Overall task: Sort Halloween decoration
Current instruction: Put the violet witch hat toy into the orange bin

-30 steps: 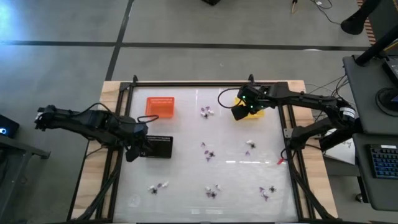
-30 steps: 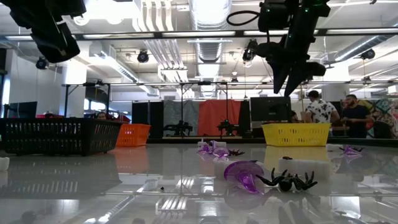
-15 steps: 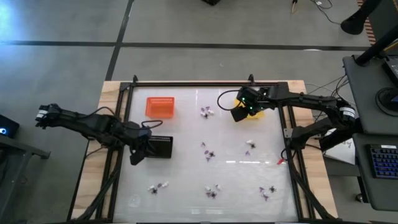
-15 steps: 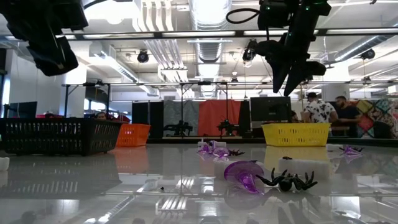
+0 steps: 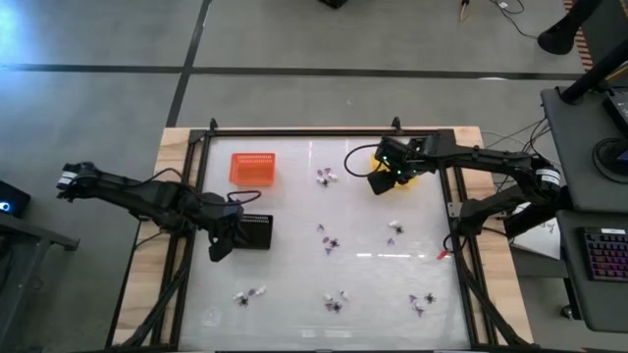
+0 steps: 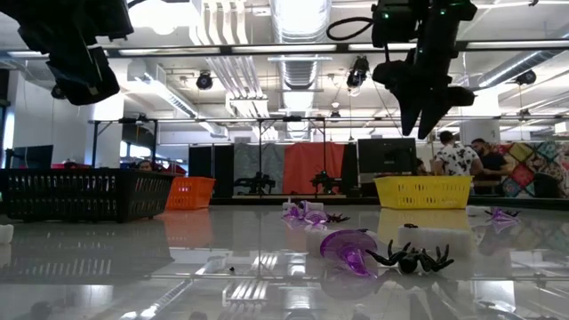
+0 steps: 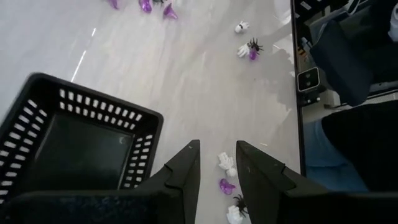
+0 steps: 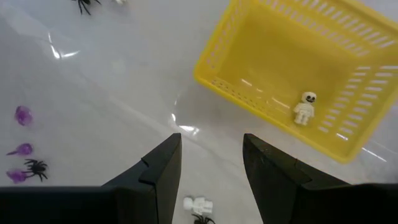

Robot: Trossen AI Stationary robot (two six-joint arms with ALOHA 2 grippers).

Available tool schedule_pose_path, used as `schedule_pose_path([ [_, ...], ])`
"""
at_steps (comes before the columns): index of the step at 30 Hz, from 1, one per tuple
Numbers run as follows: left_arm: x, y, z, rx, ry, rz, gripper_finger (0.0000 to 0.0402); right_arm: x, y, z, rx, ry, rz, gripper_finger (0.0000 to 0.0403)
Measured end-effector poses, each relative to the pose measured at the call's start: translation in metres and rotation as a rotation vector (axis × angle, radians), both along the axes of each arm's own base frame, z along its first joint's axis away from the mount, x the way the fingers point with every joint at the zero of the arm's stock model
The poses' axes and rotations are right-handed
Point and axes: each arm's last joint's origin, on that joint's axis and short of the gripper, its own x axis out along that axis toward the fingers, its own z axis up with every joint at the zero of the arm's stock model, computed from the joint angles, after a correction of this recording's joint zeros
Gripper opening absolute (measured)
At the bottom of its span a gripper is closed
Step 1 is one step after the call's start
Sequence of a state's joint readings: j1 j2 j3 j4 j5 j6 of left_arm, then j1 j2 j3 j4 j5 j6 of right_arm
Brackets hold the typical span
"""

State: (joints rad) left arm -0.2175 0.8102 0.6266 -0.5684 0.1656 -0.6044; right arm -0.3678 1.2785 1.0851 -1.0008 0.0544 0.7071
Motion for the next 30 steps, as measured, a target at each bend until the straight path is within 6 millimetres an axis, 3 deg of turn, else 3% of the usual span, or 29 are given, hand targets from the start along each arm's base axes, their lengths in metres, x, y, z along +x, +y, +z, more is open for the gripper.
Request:
schedule_pose_path([
  [16, 0.009, -0.023, -0.006, -0.033, 0.02, -0.082, 0.0086, 0.01, 0.032, 0.0, 0.027, -0.016, 0.046, 0.016],
  [30, 0.019, -0.035, -0.014, -0.038, 0.047, -0.091, 0.0086, 0.012, 0.042, 0.0, 0.032, -0.02, 0.067, 0.0164],
])
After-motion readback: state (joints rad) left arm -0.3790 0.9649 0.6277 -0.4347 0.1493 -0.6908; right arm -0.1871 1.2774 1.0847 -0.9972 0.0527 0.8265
